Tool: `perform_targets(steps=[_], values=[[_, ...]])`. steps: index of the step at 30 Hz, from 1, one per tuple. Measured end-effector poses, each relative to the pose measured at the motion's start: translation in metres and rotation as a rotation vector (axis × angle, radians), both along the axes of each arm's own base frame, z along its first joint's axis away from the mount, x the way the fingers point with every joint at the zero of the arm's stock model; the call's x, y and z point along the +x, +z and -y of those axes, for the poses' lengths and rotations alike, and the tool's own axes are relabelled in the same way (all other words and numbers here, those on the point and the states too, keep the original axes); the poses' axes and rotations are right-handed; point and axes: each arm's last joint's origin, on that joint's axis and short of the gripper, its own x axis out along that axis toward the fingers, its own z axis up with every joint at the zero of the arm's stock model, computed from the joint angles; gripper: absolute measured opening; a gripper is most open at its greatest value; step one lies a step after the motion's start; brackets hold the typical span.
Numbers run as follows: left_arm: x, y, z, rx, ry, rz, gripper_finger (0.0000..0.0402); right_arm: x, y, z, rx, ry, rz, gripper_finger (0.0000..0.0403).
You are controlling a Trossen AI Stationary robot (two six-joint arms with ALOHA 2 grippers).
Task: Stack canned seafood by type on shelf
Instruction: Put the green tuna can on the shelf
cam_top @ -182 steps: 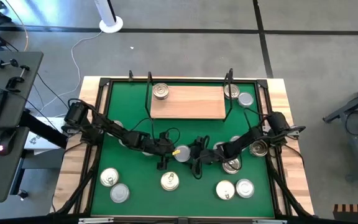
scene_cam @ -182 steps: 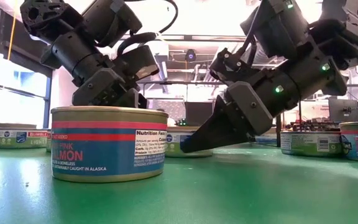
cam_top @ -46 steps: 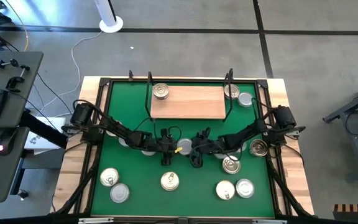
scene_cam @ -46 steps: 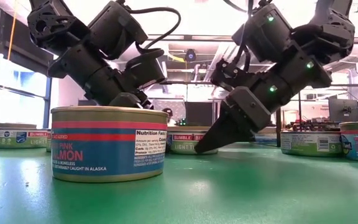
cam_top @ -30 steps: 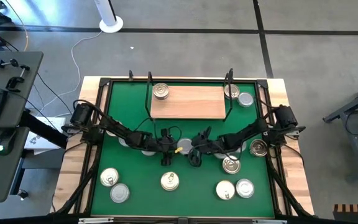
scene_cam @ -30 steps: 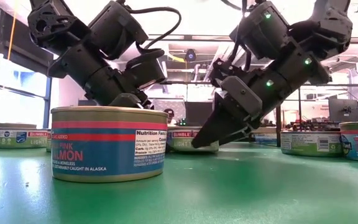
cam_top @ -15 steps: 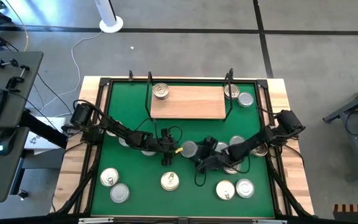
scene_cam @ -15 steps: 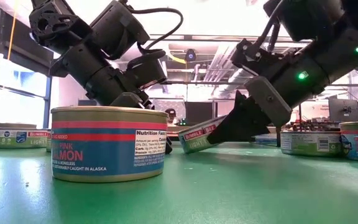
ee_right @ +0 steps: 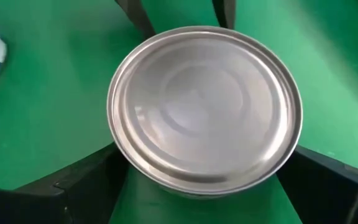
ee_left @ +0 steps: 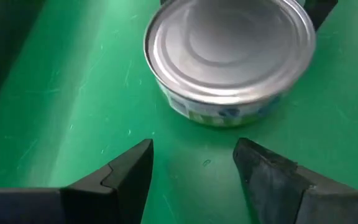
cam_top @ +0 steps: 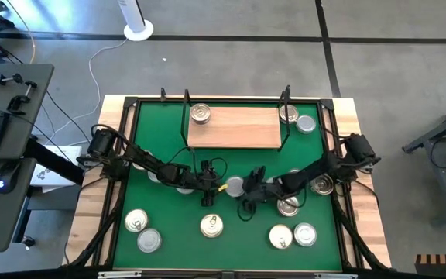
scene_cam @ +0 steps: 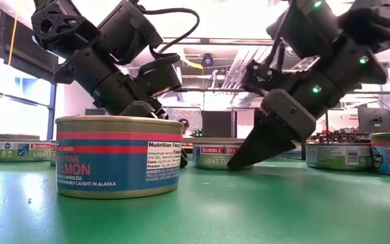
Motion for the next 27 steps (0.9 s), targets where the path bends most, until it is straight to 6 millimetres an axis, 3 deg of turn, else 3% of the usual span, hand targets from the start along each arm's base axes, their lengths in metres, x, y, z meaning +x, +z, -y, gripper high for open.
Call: perform_targets(steps=[20,27], values=[[0.0,0.0,0.0,-0.005,-0.003,0.004,0.0223,0.007,0.002,0.015,0.122,-0.027,0.03,0.0383],[0.0,0.0,0.0,-0.005,-0.003,0.005,0.0223,0.005,0.002,0.006,0.019,-0.012,0.047,0.0383]])
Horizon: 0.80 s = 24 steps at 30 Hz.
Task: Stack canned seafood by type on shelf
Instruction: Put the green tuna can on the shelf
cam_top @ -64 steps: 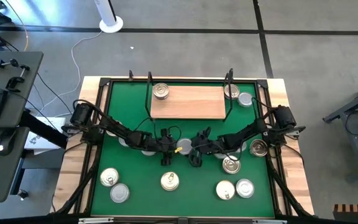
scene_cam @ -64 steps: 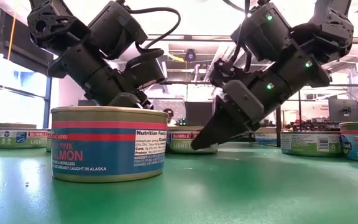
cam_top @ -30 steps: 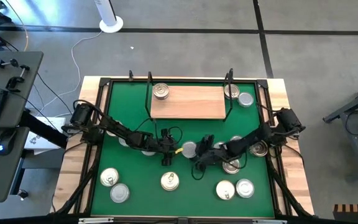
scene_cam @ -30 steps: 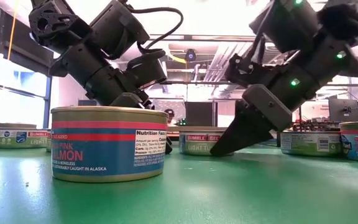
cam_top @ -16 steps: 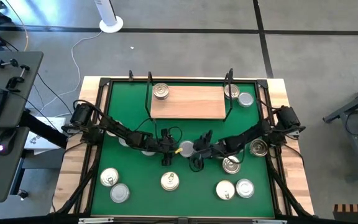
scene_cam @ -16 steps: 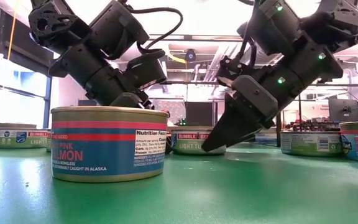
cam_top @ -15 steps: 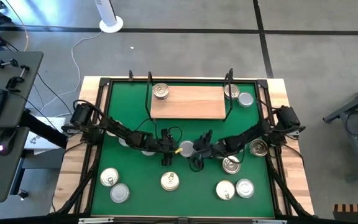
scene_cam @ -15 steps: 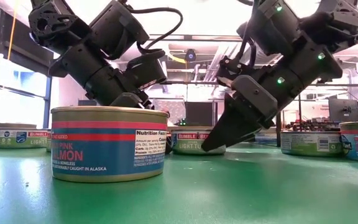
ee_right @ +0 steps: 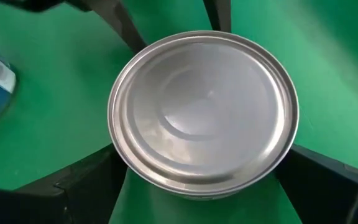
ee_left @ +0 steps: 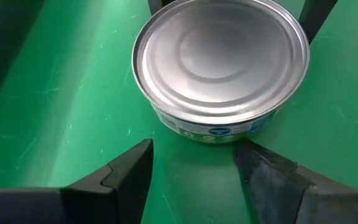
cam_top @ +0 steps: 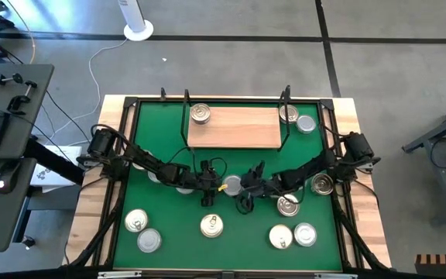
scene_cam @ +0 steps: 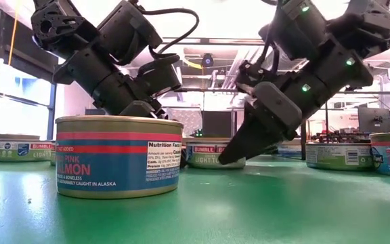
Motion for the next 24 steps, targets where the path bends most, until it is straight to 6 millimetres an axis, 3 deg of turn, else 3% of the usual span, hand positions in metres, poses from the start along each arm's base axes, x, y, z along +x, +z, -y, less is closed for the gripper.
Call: perform_targets(steps=[4,12,24], values=[[0.0,0.0,0.0,0.0,0.0,0.0,0.0223,-0.002,0.002,-0.01,-0.099,-0.012,0.033,0.0383],[0.0,0.0,0.0,-0.005,0.004,0.001,0.0223,-0.005,0.002,-0.017,-0.09,-0.026,0.036,0.0383],[0.0,0.0,0.0,-0.009,0.003,0.006,0.0223,-0.028,0.001,-0.04,-0.18,-0.122,-0.015,0.0383]])
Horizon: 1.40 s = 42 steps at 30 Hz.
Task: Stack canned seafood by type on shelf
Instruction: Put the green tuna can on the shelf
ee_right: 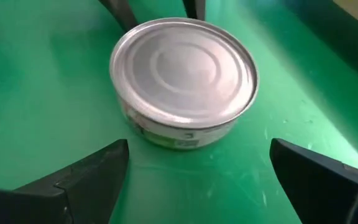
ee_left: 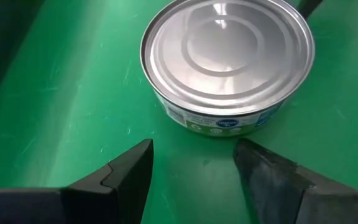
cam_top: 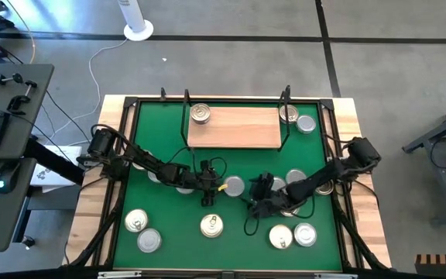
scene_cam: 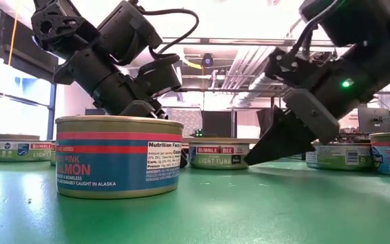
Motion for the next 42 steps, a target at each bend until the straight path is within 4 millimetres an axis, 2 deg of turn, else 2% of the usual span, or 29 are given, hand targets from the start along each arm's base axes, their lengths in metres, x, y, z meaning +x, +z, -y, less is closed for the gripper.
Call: perform_targets(steps=[3,11,17,23,29,36,42], values=[[0.001,0.001,0.0,-0.003,-0.001,0.011,0.0223,0.004,-0.001,0.0,0.007,0.009,0.032,0.0383],[0.004,0.003,0.0,-0.042,-0.038,0.053,0.0223,0.023,-0.014,0.014,0.038,0.039,0.083,0.0383],[0.005,0.003,-0.001,-0.053,-0.049,0.07,0.0222,0.028,-0.017,0.02,0.021,0.049,0.117,0.0383],[0.006,0.003,0.0,-0.07,-0.058,0.075,0.0198,0.031,-0.016,0.023,0.028,0.082,0.127,0.0383],[0.005,0.003,0.0,-0.069,-0.055,0.06,0.0178,0.03,-0.016,0.022,0.046,0.095,0.115,0.0383],[0.002,0.005,0.0,-0.043,-0.032,0.011,0.0175,0.022,-0.011,0.016,0.16,0.07,0.034,0.0383],[-0.001,0.007,-0.002,-0.023,-0.014,-0.004,0.0175,0.015,-0.007,0.008,0.147,0.065,0.021,0.0383]])
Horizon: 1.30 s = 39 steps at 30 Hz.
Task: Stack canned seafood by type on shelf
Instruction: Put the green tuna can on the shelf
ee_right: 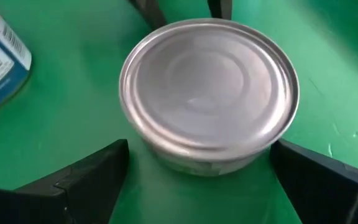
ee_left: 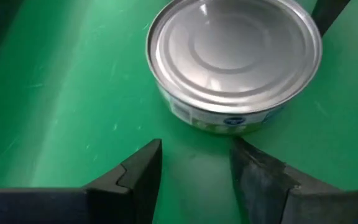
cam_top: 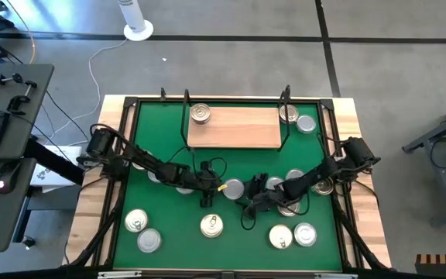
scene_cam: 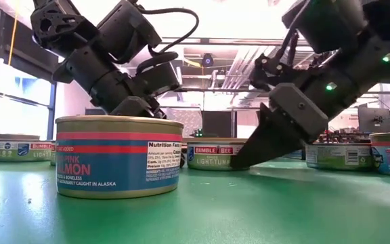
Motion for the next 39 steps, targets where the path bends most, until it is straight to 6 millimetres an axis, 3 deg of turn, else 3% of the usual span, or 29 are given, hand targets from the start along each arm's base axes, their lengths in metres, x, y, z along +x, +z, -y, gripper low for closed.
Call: perform_targets(steps=[8,17,34,39], values=[[0.001,0.006,0.0,-0.009,0.011,0.044,0.0176,-0.003,0.005,-0.012,-0.076,-0.063,0.097,0.0383],[0.005,0.005,-0.002,-0.053,-0.029,0.078,0.0162,0.013,-0.009,0.005,-0.067,-0.073,0.148,0.0383],[0.003,0.001,-0.003,-0.047,-0.012,0.057,0.0151,0.022,-0.01,0.021,-0.093,0.05,0.141,0.0374],[0.003,0.001,-0.003,-0.048,-0.013,0.057,0.0151,0.024,-0.01,0.027,-0.105,0.034,0.137,0.0392]])
